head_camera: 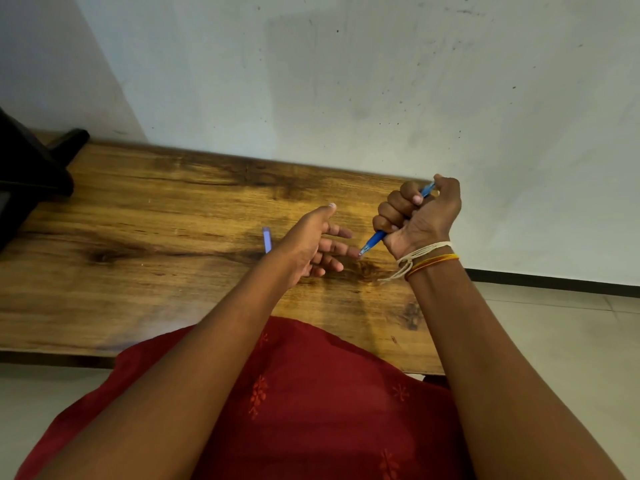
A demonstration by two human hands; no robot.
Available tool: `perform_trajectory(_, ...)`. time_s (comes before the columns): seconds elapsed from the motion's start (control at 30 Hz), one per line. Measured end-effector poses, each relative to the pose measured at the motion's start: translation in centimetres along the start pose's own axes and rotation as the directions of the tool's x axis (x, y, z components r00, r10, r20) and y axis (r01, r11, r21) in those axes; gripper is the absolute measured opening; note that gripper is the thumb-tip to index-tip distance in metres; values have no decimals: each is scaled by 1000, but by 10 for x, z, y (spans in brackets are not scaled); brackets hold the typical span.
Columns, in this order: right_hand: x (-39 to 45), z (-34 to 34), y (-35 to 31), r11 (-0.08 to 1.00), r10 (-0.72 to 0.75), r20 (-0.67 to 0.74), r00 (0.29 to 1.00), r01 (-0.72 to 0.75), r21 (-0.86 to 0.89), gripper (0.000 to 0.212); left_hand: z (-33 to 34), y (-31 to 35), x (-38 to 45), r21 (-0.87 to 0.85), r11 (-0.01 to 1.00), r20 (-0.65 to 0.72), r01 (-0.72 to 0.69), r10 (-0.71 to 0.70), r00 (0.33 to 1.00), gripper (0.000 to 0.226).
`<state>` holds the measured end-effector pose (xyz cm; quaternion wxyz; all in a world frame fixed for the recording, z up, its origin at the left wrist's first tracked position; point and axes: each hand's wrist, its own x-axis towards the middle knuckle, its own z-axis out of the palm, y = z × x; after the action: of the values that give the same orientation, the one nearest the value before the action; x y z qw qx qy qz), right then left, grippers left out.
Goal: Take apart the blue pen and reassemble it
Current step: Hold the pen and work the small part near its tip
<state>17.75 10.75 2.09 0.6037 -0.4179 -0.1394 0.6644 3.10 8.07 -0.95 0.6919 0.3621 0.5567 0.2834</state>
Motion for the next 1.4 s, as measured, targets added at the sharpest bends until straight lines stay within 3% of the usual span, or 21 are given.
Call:
perform_trajectory(0.7, 1, -3, 2, 1000, 20, 18, 1000, -21, 12, 52, 0, 0, 0, 14, 1000, -6, -4, 4, 1000, 57)
perform_trajectory(1.07, -2, 2, 4, 981, -24, 84, 996, 40, -191, 60, 2, 2, -1, -9, 1000, -12, 6, -6, 1000, 56)
perform_trajectory(1.23, 1, 4, 8, 940, -48, 95, 994, 77, -333, 38, 3, 5, -3, -35, 997, -33, -64, 63, 997, 50)
perform_trajectory(1.4, 4, 3, 11, 949, -17, 149, 989, 62, -309, 23, 6, 5, -6, 66, 985, -13, -162, 164, 986, 29)
